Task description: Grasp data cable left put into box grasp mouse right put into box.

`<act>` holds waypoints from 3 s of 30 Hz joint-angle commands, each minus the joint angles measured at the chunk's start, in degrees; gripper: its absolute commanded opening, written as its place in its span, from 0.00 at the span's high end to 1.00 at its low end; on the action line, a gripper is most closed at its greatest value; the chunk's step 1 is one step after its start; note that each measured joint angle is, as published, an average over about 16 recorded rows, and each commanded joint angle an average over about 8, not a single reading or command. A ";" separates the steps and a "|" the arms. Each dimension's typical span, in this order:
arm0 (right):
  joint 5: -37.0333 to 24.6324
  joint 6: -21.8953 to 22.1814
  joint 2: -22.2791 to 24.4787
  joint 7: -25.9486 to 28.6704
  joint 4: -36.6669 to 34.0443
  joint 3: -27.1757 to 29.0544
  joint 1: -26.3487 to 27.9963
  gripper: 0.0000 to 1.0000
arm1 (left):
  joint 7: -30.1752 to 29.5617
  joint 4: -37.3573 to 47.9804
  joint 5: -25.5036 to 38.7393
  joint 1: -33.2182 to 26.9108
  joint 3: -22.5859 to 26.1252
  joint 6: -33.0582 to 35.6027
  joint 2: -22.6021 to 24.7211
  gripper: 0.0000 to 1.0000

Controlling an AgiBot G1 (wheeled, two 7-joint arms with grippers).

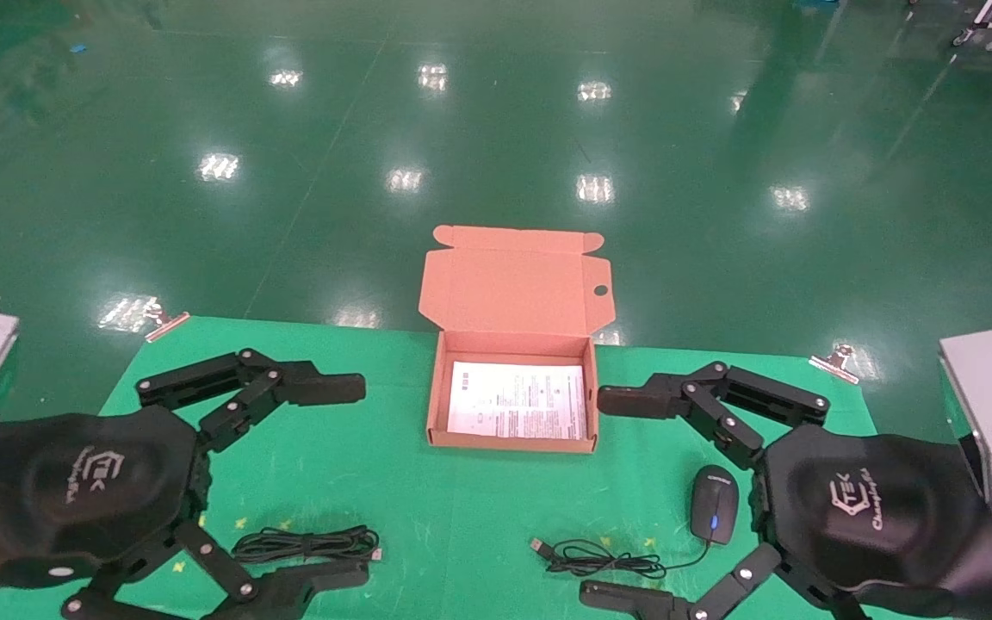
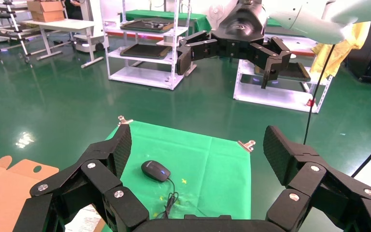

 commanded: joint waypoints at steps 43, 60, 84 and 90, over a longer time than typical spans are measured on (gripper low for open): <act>-41.15 -3.04 -4.53 -19.90 4.03 -19.50 21.69 0.00 | -2.25 -3.87 40.88 -20.24 22.61 3.49 5.14 0.00; -65.95 7.94 -10.63 -23.48 3.27 -29.30 17.72 0.00 | -7.86 -3.37 69.25 -21.52 34.67 -4.17 15.06 0.00; -69.77 19.04 -22.01 -22.03 -16.93 -30.11 14.94 0.00 | -8.85 21.56 75.25 -18.96 35.37 -16.37 23.63 0.00; -69.21 20.07 -24.73 -22.81 -22.24 -30.14 15.26 0.00 | -6.71 27.84 73.60 -19.28 34.51 -18.45 25.29 0.00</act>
